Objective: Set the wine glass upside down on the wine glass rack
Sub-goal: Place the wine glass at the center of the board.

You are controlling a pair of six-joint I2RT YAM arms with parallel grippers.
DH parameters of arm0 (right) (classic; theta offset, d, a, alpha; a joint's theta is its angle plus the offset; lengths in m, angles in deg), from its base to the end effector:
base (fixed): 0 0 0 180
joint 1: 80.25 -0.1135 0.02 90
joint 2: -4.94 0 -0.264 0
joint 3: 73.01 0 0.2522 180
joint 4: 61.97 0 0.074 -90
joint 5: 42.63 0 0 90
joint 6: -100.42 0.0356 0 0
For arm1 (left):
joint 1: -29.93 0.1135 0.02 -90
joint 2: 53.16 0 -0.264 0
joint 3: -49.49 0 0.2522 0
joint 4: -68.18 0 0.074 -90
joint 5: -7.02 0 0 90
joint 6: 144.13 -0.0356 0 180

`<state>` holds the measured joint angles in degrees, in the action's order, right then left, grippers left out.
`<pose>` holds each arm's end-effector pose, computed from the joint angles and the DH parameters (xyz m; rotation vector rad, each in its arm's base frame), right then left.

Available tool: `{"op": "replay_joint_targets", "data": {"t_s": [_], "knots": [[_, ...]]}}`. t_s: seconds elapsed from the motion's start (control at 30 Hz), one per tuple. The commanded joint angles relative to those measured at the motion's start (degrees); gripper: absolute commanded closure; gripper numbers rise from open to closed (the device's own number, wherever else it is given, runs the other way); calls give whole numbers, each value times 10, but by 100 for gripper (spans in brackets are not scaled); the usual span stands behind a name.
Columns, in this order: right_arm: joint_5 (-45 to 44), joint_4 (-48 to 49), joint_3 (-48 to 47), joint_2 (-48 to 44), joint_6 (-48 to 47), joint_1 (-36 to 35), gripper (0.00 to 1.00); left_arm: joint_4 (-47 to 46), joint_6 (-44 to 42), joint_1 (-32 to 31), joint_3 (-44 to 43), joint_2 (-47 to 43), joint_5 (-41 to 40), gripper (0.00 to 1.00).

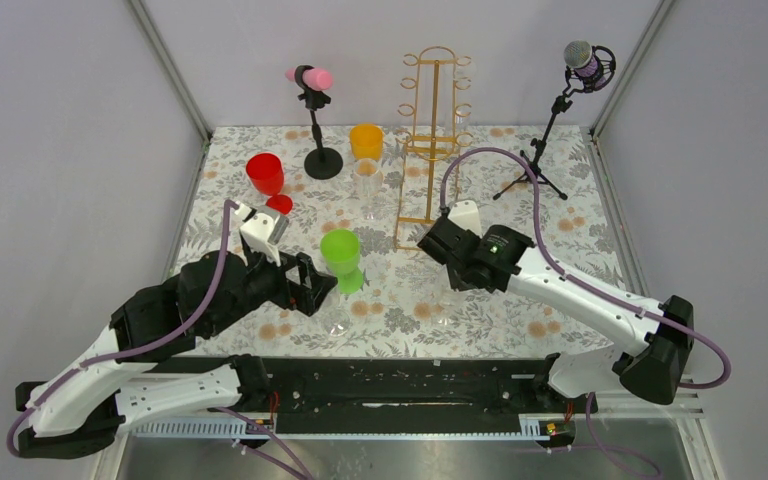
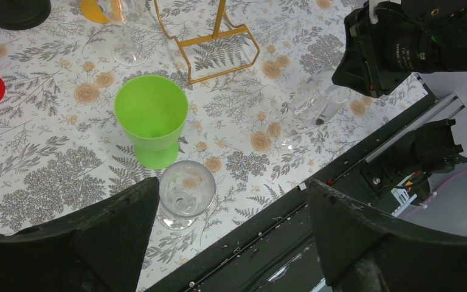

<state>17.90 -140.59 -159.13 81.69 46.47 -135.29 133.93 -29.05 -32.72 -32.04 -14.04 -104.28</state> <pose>0.1550 0.1912 0.3133 -0.2966 2.5100 -0.1351 0.0573 -0.0827 0.4077 0.4076 1.9623 -0.6367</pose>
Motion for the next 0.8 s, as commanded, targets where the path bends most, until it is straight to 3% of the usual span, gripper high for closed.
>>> {"op": "replay_joint_targets", "data": {"t_s": [0.0,0.23,0.4,0.6,0.77], "knots": [[-7,29,5,-5,8,-8,85,-24,-5,2,3,1,5,9],[7,31,6,-8,-1,-9,75,-23,-8,2,4,3,6,8],[16,46,4,-29,-3,-9,55,-17,-19,2,-8,12,7,8],[-2,44,-32,-68,-9,-9,52,-32,-41,2,-32,31,1,6],[-41,38,-50,-148,13,-9,51,-54,-60,2,-83,98,27,6]]}}
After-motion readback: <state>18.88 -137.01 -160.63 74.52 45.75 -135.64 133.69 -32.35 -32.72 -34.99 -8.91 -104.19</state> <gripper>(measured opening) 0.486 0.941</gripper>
